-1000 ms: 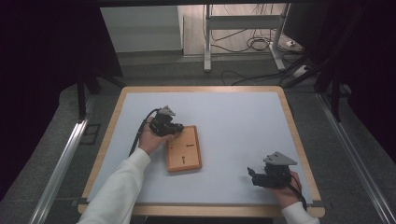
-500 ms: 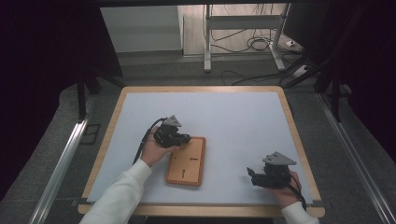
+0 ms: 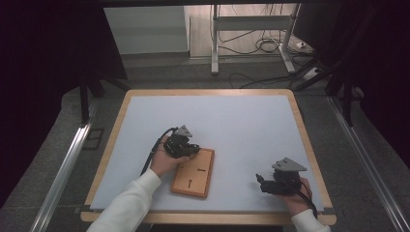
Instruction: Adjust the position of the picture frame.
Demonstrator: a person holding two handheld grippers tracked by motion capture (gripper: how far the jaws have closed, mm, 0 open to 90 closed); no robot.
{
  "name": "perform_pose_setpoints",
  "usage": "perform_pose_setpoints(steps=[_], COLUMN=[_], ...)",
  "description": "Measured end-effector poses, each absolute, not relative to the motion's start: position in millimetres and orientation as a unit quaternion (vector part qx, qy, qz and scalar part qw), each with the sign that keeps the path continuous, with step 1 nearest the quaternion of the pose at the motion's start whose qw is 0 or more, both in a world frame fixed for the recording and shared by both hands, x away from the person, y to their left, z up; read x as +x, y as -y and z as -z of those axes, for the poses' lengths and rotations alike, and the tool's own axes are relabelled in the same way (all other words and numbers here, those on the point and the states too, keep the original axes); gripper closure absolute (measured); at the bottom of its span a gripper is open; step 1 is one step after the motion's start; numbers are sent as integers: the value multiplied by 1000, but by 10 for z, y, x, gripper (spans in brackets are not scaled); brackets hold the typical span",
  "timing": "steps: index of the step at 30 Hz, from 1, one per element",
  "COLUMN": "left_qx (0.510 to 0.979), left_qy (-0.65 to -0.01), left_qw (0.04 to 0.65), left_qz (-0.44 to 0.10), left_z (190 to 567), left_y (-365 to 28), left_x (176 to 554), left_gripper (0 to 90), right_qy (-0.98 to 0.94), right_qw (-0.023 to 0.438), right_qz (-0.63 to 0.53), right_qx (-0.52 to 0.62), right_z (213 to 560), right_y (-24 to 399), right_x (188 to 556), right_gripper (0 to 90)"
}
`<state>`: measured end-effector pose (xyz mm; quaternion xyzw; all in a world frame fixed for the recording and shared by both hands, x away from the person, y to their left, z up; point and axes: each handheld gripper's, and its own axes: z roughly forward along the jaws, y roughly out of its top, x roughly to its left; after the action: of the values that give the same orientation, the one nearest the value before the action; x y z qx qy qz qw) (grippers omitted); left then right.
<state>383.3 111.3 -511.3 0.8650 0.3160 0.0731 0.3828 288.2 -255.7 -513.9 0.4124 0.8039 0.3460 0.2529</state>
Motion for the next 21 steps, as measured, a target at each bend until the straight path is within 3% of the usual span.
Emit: perform_pose_setpoints(steps=[2, 5, 9, 12, 14, 19, 21], left_qx=[864, 860, 858, 857, 864, 875, 879], left_qy=[-313, -313, -311, -310, -304, -311, -315], left_qw=[388, 391, 391, 394, 387, 357, 346], left_qz=[-74, -101, -120, -116, -111, -102, -92], left_z=[5120, 5065, 4987, 4977, 4994, 5076, 5125], left_y=[-1129, -1204, -1384, -1553, -1661, -1864, -1924], left_x=[3826, 3776, 3622, 3480, 3374, 3149, 3052], left_gripper=[830, 658, 504, 486, 518, 822, 899], right_qy=[-804, -804, -802, -801, -802, -803, -804], right_qw=[252, 253, 254, 255, 255, 255, 254], right_qz=[-345, -346, -347, -347, -347, -346, -345], right_qx=[412, 413, 414, 415, 415, 413, 412], right_z=[5142, 5140, 5132, 5130, 5129, 5128, 5130], right_y=[2550, 2549, 2559, 2564, 2560, 2538, 2533], right_x=[2882, 2878, 2869, 2867, 2867, 2865, 2868], right_gripper=[122, 122, 123, 122, 122, 122, 122])
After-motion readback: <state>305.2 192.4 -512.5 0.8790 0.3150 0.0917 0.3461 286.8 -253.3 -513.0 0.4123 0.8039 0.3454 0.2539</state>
